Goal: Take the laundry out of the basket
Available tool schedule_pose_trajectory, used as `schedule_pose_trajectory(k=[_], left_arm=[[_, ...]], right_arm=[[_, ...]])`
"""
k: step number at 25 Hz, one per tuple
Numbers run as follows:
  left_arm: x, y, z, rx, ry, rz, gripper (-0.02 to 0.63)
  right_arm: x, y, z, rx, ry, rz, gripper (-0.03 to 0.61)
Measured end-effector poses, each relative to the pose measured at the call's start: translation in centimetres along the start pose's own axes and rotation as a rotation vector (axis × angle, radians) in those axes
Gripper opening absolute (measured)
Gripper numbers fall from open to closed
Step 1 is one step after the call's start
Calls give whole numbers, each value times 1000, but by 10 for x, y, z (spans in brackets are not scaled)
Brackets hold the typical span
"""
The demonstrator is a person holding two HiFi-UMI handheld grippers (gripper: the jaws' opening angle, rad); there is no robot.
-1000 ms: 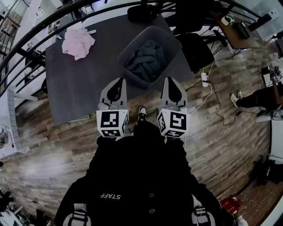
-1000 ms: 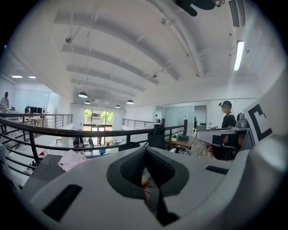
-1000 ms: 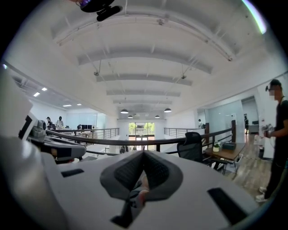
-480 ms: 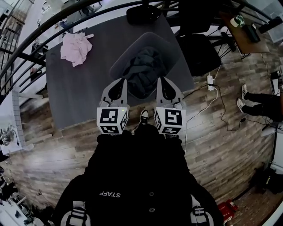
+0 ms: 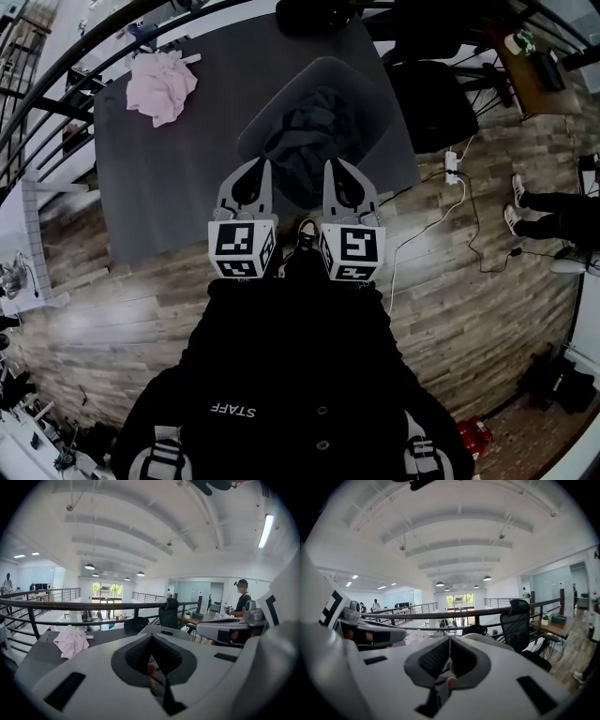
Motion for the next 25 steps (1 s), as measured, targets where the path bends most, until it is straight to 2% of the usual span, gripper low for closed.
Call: schedule_pose_trajectory(k=[7, 13, 14, 16, 17, 25], left_arm=[[2, 23, 25, -24, -13, 19, 2], [-11, 43, 49, -51, -45, 86, 2], [-14, 46, 53, -58, -52, 100, 2], [-19, 52, 57, -69, -62, 126, 2], [-21, 56, 59, -72, -66, 140, 2], [-32, 95, 66, -100, -88, 214, 2]], right_arm=[[3, 33, 12, -10, -22, 45, 15], [-18, 67, 20, 24, -7, 151, 22], [-23, 72, 19, 28, -3, 174, 37], [-32, 83, 19, 43, 4, 222, 122], [-36, 88, 18, 50, 5, 243, 142], [-57, 133, 10, 64, 66, 340, 212]])
Point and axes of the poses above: the fingertips, and each gripper's own axes: y forward along the fingers, z to its left, x out of its top, the point moved 1 cm from there along -y, backward along the fingers, and after that the axes turned 1 degree about z, right-handed, at the moved point
